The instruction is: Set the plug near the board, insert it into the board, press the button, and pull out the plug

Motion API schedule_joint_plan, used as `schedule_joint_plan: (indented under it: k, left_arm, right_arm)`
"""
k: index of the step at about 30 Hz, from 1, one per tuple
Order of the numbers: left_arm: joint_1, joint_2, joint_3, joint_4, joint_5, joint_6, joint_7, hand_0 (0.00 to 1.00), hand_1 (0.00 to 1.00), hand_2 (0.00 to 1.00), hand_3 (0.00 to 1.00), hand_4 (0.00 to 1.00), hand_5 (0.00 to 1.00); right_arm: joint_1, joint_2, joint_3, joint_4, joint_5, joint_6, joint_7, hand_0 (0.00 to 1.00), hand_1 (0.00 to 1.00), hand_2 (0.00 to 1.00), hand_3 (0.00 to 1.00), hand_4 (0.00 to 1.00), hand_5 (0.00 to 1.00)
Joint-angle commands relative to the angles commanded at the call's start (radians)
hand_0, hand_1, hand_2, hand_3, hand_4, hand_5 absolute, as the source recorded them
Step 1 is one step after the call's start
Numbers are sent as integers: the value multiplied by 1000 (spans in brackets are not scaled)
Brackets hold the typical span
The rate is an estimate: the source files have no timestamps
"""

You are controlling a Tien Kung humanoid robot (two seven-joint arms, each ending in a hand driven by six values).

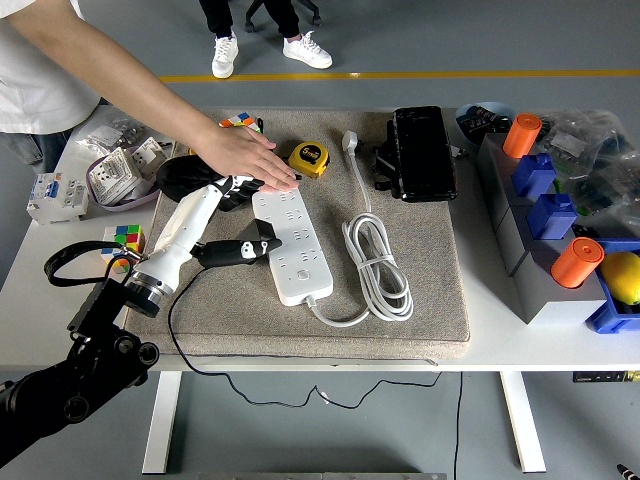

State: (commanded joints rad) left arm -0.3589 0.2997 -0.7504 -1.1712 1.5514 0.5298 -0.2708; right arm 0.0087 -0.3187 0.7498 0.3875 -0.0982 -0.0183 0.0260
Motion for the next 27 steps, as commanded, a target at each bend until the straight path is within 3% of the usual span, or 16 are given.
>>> schedule_joint_plan:
  k: [1,2,9,27]
  left_arm:
    - [11,7,-1,0,6,-4,1,616,704,738,710,931,534]
    - [16,9,-2,1,8,-6,1,707,746,751,719,858,624]
    - [34,22,5,13,52,-34,13,738,768,766,726,850,624]
    - [14,13,34,56,78,-62,74,758,785,783,739,830,664]
  right_arm:
    - [-1,0,1,0,0,0,1,617,677,681,572,850,497]
    - [-2,1,1,0,0,0,1,620,675,681,572,850,497]
    - [0,2,5,1,-2,0,4,617,676,681,572,850,496]
    - [-1,2,7,4,-1,-2,10,617,675,680,572,850,495]
